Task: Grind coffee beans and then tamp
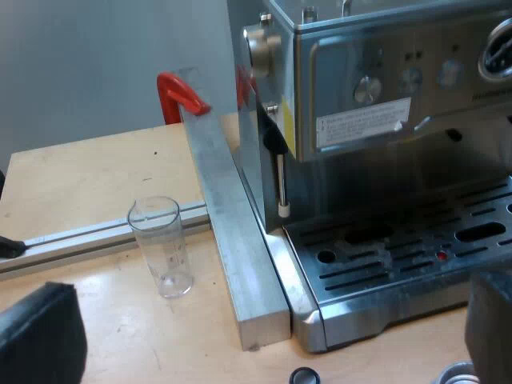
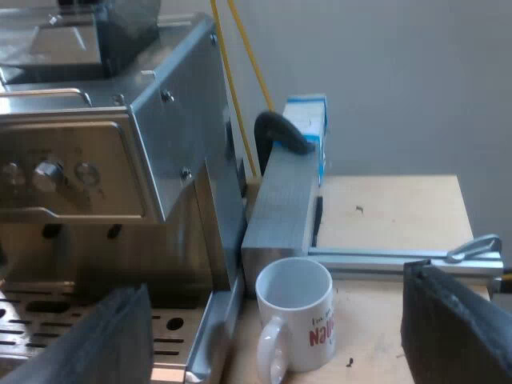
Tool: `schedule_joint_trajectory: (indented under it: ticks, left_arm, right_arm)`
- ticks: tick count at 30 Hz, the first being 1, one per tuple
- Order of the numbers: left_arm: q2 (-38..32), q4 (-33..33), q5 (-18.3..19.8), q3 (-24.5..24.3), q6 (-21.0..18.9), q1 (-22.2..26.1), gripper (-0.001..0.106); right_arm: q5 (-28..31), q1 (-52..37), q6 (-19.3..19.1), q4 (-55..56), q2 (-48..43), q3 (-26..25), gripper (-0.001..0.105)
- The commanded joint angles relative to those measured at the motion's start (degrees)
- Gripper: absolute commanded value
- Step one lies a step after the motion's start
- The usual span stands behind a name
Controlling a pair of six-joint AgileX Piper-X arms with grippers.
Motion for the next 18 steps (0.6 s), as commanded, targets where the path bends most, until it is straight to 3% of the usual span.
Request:
schedule_joint_trajectory:
  ticks: [1,13,18]
  left_arm:
    - [-2.1,0.6,-0.6,0.7,0.2,0.1,0.098]
    - [-15.1,10.1,-0.6,3.1,0.6,0.1,0.098]
    - [-15.2,14.3,-1.3,2.3,1.5,0.4,0.098]
  right_arm:
    - [-0.3,-0.3,-0.3,-0.2,-2.4,-0.2,0.066]
    - [-1.7,-0.3,-0.4,6.8,-4.1,0.8,0.066]
    - [-2.8,-0.3,-0.4,6.8,-4.1,1.9,0.066]
